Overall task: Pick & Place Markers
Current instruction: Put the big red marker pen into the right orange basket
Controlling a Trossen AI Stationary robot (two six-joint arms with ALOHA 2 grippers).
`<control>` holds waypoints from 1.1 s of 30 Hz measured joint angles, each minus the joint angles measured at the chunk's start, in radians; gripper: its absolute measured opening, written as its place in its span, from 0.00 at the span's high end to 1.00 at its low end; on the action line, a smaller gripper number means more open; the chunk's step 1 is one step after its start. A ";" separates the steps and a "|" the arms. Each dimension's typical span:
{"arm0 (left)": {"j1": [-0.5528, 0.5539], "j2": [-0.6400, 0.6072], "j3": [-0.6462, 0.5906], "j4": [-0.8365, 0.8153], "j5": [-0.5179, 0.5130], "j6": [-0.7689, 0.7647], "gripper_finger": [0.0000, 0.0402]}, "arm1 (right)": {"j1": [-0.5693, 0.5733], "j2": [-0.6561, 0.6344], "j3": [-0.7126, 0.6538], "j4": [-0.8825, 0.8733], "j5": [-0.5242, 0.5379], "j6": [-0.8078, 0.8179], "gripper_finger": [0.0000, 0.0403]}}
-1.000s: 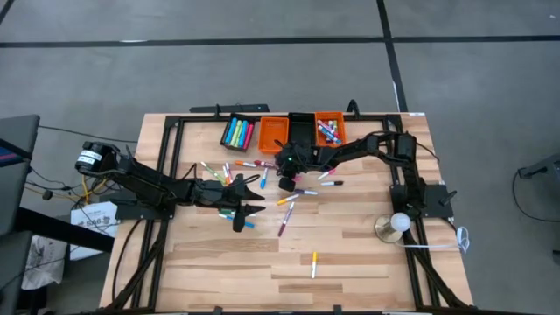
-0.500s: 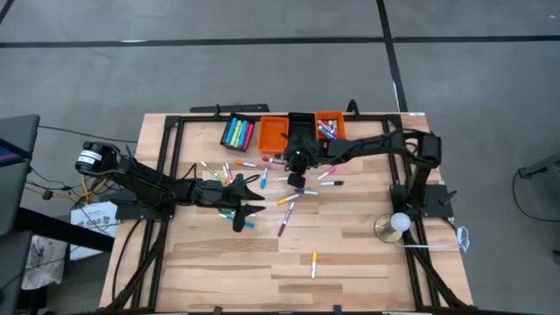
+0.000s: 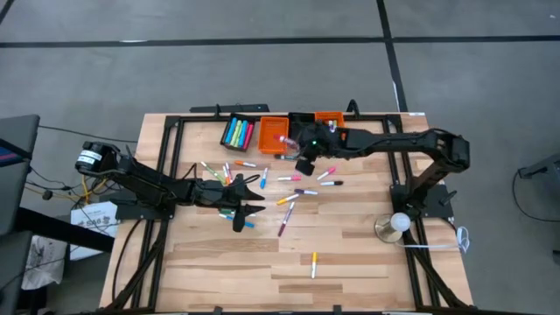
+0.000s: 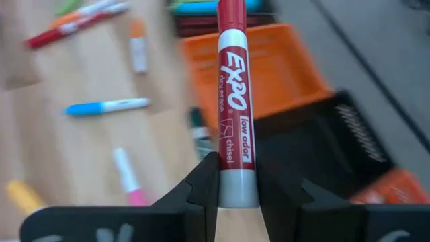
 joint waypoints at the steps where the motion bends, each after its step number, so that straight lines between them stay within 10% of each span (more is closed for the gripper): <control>1: 0.000 0.000 0.000 0.000 0.000 0.000 0.61 | -0.007 -0.009 0.000 -0.009 0.029 0.015 0.81; 10: -0.004 0.000 0.000 0.000 0.002 0.000 0.61 | -0.134 0.005 0.002 -0.160 0.244 0.142 0.81; 33: -0.010 0.000 0.000 0.000 -0.001 -0.018 0.61 | -0.281 0.120 0.001 -0.262 0.228 0.183 0.81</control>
